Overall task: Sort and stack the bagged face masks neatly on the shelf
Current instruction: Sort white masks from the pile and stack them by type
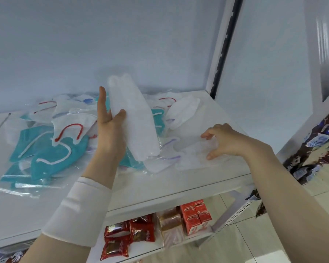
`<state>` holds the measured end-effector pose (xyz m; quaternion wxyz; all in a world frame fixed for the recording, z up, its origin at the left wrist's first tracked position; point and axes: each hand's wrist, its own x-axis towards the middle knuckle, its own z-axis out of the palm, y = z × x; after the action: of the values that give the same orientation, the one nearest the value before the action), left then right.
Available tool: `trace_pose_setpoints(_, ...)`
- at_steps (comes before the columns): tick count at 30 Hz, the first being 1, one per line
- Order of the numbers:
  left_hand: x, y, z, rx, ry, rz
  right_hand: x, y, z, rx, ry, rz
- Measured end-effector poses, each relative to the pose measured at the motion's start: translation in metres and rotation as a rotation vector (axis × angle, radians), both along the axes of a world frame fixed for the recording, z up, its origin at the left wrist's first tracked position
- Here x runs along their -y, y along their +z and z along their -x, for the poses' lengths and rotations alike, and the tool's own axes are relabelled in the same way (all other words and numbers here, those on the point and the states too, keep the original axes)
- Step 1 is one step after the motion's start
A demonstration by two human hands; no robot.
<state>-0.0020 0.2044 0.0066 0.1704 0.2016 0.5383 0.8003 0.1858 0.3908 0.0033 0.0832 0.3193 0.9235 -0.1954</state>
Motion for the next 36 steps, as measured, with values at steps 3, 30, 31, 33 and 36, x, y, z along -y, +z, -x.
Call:
trace_pose_setpoints(3,0.007,0.0,0.002,0.01,0.018,0.008,-0.004,0.007,0.008,0.074,0.04,-0.047)
trace_pose_setpoints(30,0.009,-0.006,-0.002,0.006,0.02,0.143,-0.028,0.018,0.03,-1.187,-0.236,-0.494)
trace_pose_setpoints(31,0.008,-0.005,-0.002,0.007,0.001,0.129,-0.025,0.02,0.031,-1.248,-0.229,-0.499)
trace_pose_setpoints(33,0.006,-0.001,-0.003,0.013,-0.04,0.099,-0.02,0.025,0.033,-1.322,-0.174,-0.49)
trace_pose_setpoints(36,0.004,0.005,-0.003,0.027,-0.103,0.054,-0.009,0.03,0.043,-1.359,0.026,-0.446)
